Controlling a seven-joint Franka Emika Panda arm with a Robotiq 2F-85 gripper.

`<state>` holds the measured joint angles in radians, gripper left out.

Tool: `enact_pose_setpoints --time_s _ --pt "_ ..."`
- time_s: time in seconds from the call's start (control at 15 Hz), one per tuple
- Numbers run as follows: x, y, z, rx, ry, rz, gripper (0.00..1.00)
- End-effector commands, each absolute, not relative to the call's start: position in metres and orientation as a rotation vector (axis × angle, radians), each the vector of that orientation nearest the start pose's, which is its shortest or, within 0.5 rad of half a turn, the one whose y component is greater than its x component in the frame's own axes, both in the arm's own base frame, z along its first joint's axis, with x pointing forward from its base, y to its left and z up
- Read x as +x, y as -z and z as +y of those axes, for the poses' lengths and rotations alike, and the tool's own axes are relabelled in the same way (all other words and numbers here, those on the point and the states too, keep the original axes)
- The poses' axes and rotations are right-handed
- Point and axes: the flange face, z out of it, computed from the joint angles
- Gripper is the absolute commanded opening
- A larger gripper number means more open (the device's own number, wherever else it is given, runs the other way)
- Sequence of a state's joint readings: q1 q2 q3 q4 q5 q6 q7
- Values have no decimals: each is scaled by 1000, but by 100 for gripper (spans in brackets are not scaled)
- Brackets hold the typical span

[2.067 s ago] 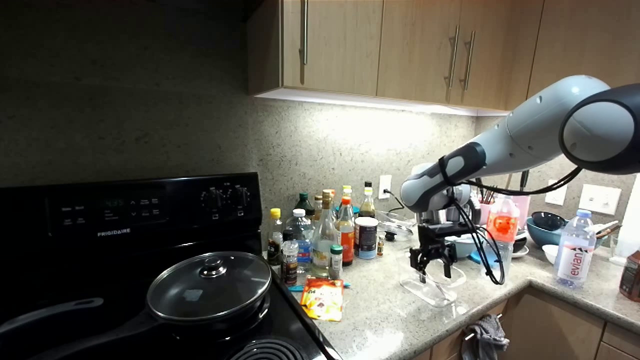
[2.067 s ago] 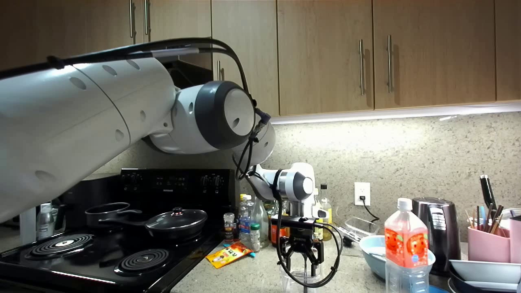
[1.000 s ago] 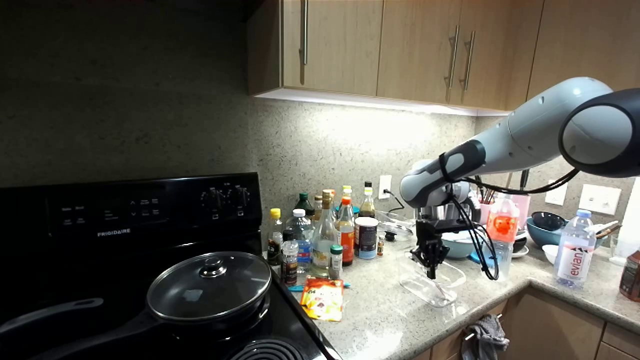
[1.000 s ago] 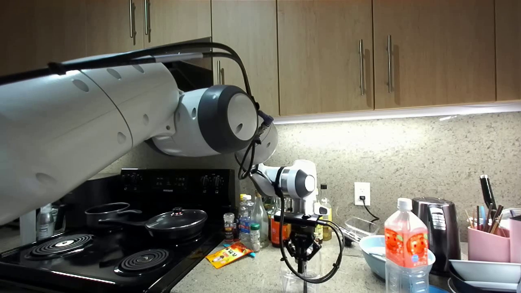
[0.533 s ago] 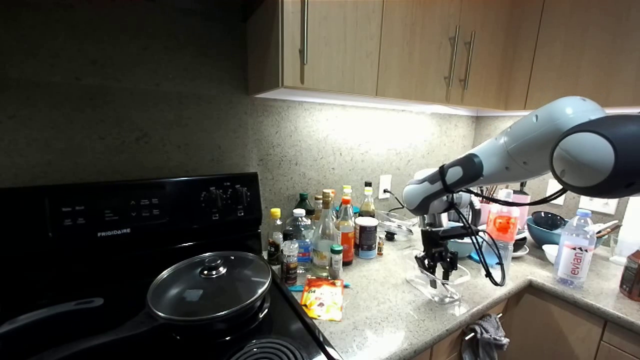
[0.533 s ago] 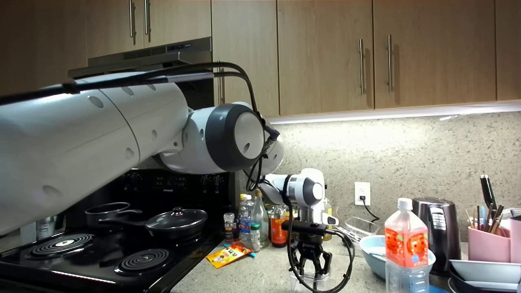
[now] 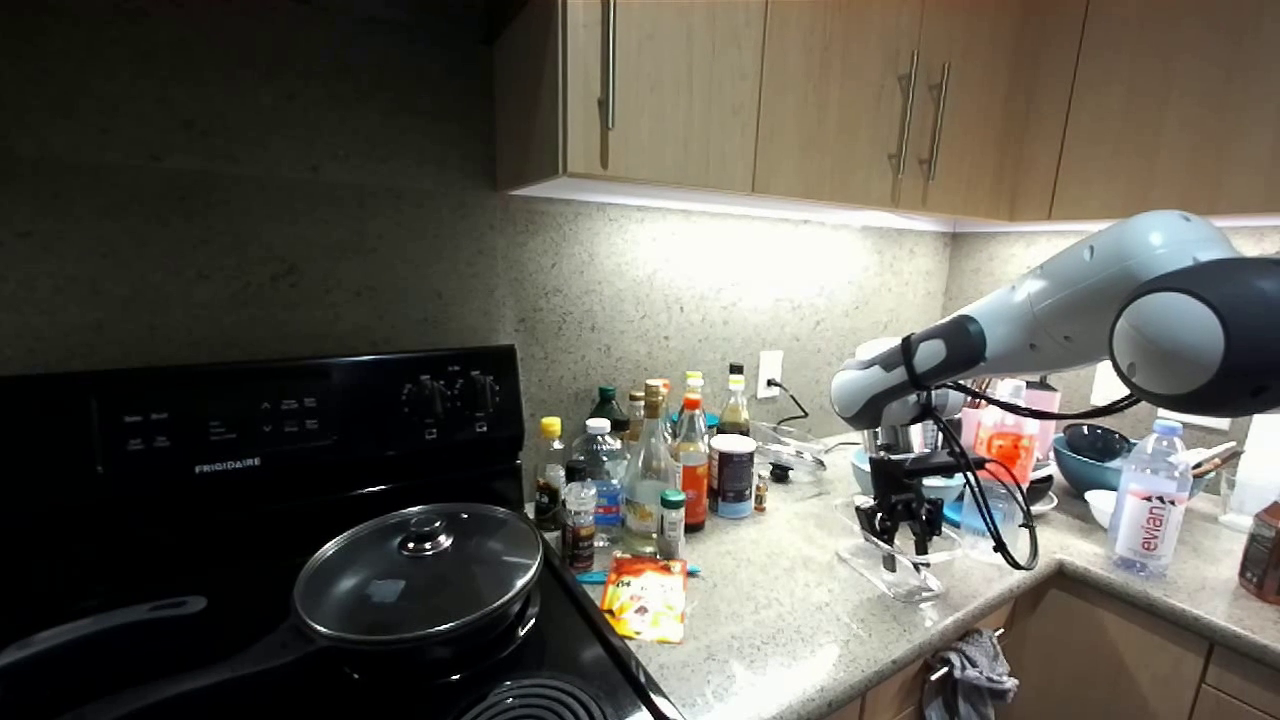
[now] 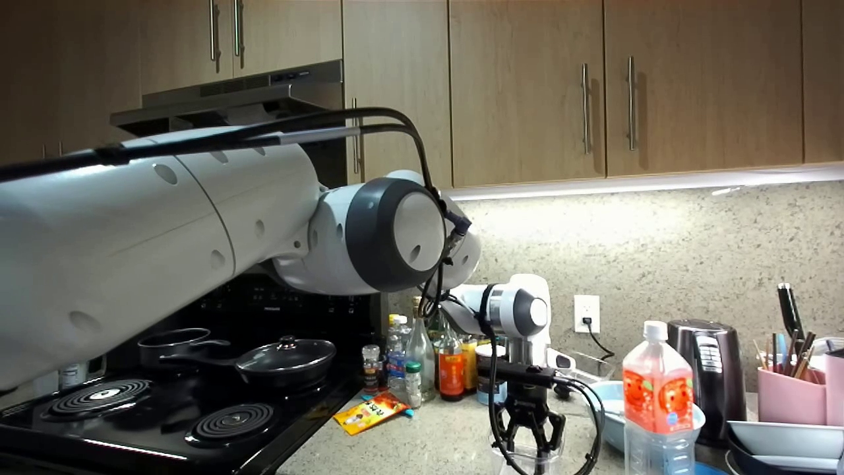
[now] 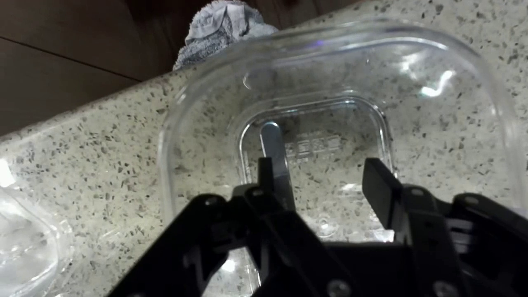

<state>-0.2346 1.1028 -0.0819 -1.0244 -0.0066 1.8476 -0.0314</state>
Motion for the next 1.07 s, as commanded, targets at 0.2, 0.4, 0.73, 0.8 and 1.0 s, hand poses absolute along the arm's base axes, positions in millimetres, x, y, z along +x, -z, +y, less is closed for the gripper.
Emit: enact_pose_setpoints --time_s 0.2,0.4,0.73,0.8,1.0 --pt "710 -142 -219 -3107 -453 392 34" --pt "709 -133 -220 -3101 -454 377 13" --pt "711 -146 -224 -3119 -450 407 6" --pt "710 -146 -224 -3118 -453 408 1" --pt "710 -145 -224 -3117 -457 407 1"
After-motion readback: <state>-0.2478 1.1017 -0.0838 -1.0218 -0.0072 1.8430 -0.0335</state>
